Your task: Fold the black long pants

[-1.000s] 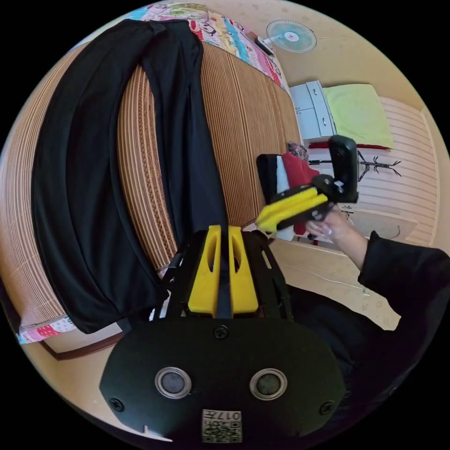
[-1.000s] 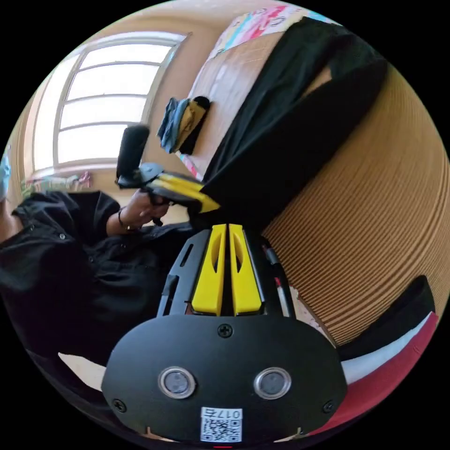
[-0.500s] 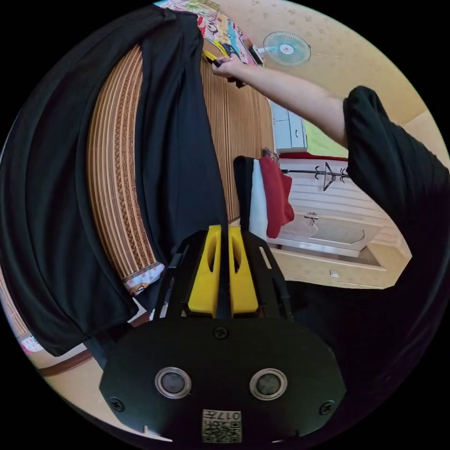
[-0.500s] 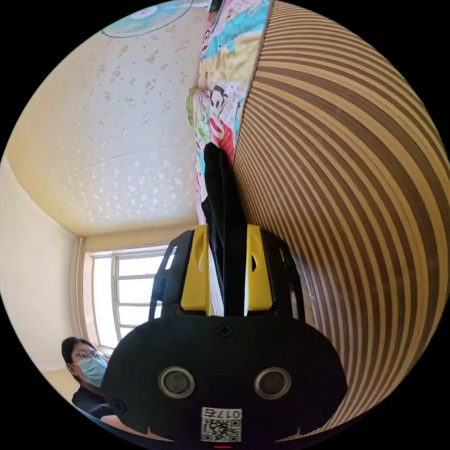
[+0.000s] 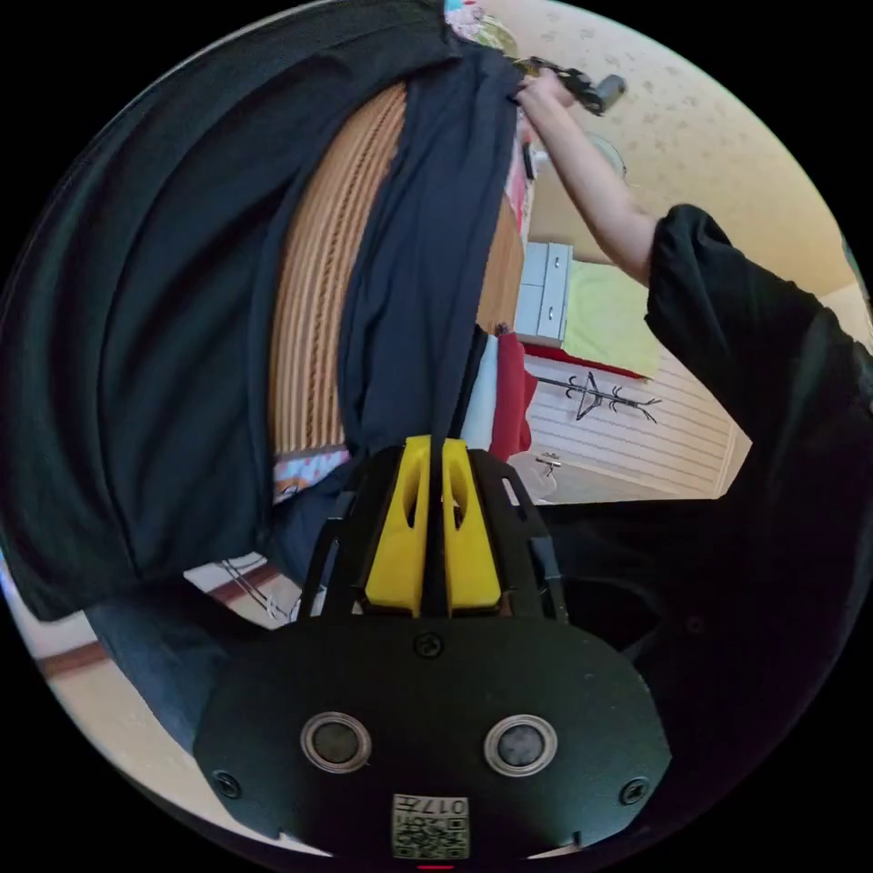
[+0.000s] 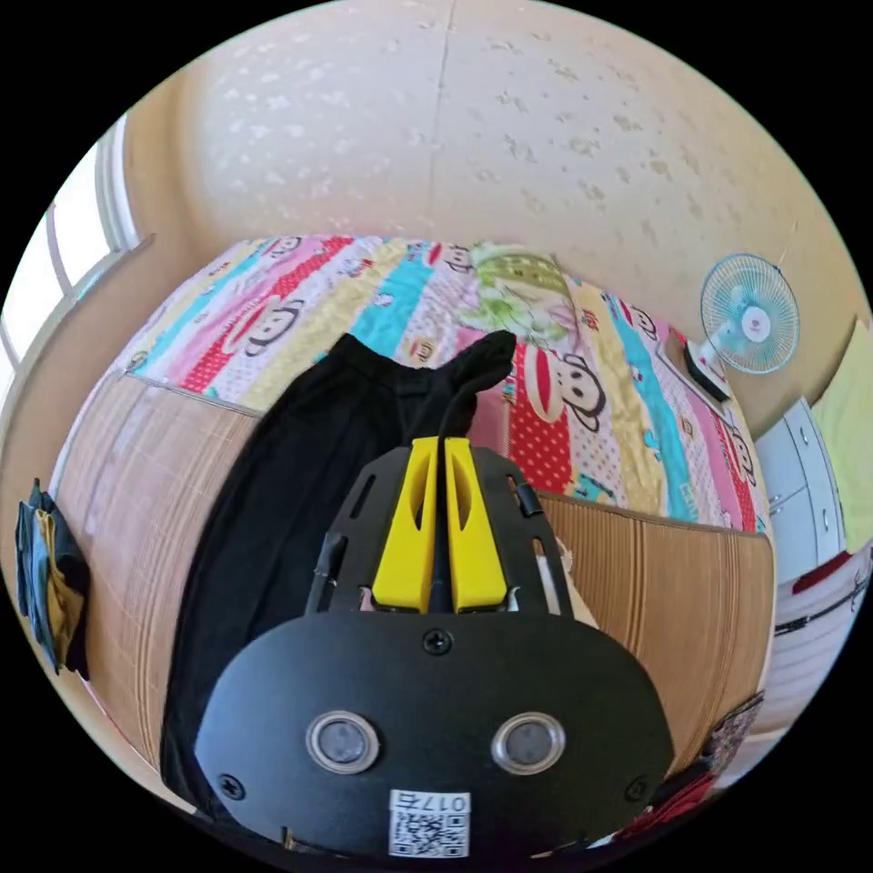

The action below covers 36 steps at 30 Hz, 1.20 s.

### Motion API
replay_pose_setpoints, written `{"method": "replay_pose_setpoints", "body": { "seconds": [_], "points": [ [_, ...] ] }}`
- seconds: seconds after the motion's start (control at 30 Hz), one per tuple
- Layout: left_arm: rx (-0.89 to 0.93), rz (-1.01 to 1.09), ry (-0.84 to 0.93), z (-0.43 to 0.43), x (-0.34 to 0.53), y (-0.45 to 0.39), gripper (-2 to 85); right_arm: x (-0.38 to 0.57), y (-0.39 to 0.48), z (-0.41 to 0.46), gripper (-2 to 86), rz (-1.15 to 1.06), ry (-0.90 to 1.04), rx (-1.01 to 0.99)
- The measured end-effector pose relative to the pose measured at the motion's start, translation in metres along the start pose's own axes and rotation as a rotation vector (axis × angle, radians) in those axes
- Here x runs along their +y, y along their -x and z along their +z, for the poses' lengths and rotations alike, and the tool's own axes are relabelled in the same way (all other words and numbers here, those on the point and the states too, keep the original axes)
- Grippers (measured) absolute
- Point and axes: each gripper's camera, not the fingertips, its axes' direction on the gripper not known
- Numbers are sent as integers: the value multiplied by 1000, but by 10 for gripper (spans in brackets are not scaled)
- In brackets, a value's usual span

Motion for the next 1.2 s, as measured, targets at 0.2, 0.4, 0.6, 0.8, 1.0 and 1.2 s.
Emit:
{"method": "replay_pose_setpoints", "body": {
  "seconds": [0.2,0.4,0.6,0.8,1.0,1.2],
  "points": [
    [-51,-167,-137,-68,35,31,0,8,180,58,14,-150,-2,-96],
    [-150,-247,-206,-114,39,71,5,57,235,197,14,-141,226,-133],
    [53,-124,-191,-120,36,72,5,48,214,160,17,52,115,-191],
    [-142,-112,-203,-149,27,64,5,56,220,207,24,14,320,-300],
    [-230,-124,-71,-134,-8,74,8,196,221,114,37,-189,345,-415],
    [-274,-58,115,-130,-38,60,12,392,159,37,75,-28,674,-468]
  ]
}}
